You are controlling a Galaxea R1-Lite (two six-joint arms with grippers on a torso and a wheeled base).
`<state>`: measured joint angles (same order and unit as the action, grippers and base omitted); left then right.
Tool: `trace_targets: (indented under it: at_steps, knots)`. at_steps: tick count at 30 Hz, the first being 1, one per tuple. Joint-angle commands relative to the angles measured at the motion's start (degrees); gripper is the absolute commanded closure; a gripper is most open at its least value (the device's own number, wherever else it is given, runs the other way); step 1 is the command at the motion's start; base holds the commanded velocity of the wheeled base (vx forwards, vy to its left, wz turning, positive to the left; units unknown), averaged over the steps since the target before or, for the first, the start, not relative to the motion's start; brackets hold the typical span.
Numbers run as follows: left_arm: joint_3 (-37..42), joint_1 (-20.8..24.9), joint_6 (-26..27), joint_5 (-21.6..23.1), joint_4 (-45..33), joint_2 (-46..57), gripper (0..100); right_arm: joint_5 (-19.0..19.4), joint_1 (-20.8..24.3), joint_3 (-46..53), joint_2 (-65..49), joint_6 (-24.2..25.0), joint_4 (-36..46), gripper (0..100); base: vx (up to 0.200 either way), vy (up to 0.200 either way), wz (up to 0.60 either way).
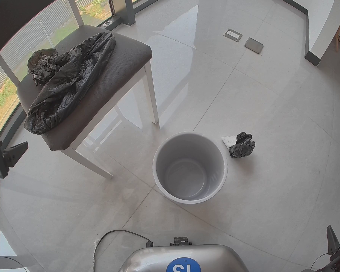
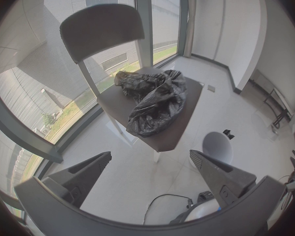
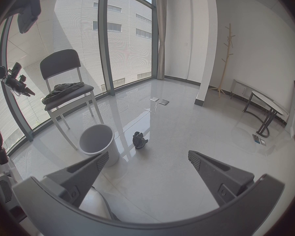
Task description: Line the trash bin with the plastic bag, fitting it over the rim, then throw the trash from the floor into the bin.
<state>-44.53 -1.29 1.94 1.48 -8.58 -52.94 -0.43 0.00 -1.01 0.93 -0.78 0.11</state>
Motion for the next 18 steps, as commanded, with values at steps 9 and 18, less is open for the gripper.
trace_targets:
  at_steps: [9,18]
  knots:
    - [-4.8,-0.4,0.7,-2.2,7.6,-16.9,0,0.4,0.0,0.9,-0.9,-0.5,-0.1,0,0.0,0.0,0.0]
    - [-12.8,-3.4,0.2,-2.1,8.5,-24.2,0,0.5,0.0,0.9,-0.9,-0.9,-0.1,0,0.0,0.0,0.0]
